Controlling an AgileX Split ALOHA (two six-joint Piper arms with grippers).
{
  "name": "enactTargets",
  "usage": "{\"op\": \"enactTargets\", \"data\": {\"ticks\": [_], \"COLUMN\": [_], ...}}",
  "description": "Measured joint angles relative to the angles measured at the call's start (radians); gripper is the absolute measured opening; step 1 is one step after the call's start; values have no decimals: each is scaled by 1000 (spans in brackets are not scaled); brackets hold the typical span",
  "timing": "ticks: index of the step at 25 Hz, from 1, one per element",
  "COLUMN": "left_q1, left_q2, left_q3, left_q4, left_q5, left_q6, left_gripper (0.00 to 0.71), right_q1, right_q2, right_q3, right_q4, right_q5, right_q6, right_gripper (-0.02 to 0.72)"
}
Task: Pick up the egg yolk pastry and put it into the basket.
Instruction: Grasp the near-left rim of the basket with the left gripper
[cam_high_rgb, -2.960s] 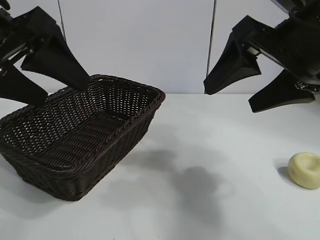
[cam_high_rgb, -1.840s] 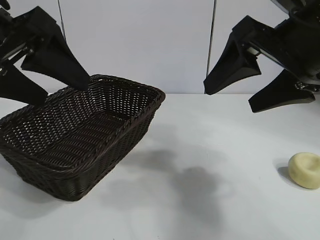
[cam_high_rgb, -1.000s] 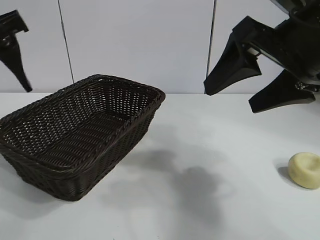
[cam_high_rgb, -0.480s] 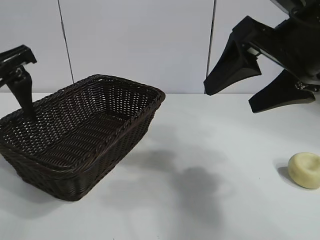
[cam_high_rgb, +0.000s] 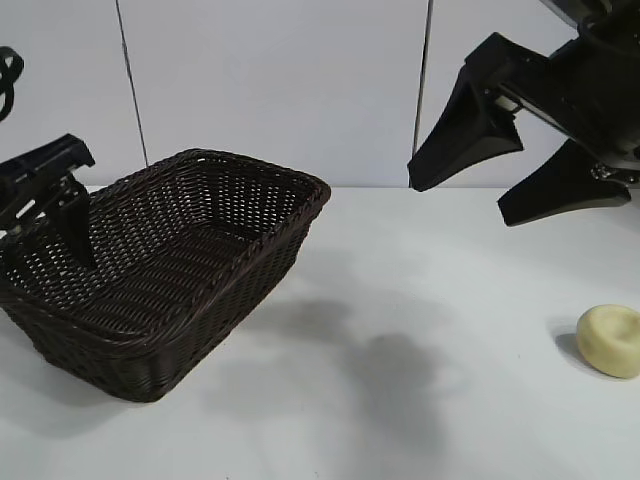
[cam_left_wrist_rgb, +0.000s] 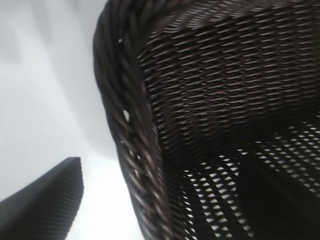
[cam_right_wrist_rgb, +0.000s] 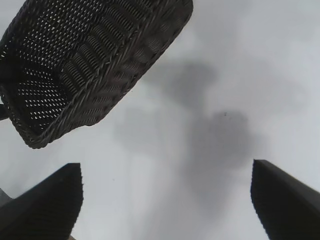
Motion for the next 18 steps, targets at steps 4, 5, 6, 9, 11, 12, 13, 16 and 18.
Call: {"op": "enactTargets", "data": {"ticks": [4, 5, 6, 9, 11, 12, 13, 16, 18], "left_q1": [0, 0, 0, 0, 0, 0, 0, 0, 3], "left_q2": [52, 64, 73, 87, 87, 87, 87, 87, 87], "left_q3": [0, 0, 0, 0, 0, 0, 0, 0, 0], "left_q4": [0, 0, 0, 3, 3, 3, 3, 2, -1], "left_q5": [-58, -63, -64, -64, -64, -62, -60, -49, -58], "left_q6": [0, 0, 0, 0, 0, 0, -1, -11, -33], "left_gripper": [606, 606, 606, 591, 509, 454, 379, 159, 106], "right_q1": [0, 0, 0, 0, 0, 0, 0, 0, 0], "right_q2": [0, 0, 0, 0, 0, 0, 0, 0, 0], "right_q3": [0, 0, 0, 0, 0, 0, 0, 0, 0], "right_q4": [-7, -8, -8, -8, -9, -9, -9, -9, -9], "right_q5": [0, 0, 0, 0, 0, 0, 1, 9, 20], "right_q6": [0, 0, 0, 0, 0, 0, 0, 0, 0], "right_gripper": [653, 653, 653, 653, 653, 653, 653, 653, 653]}}
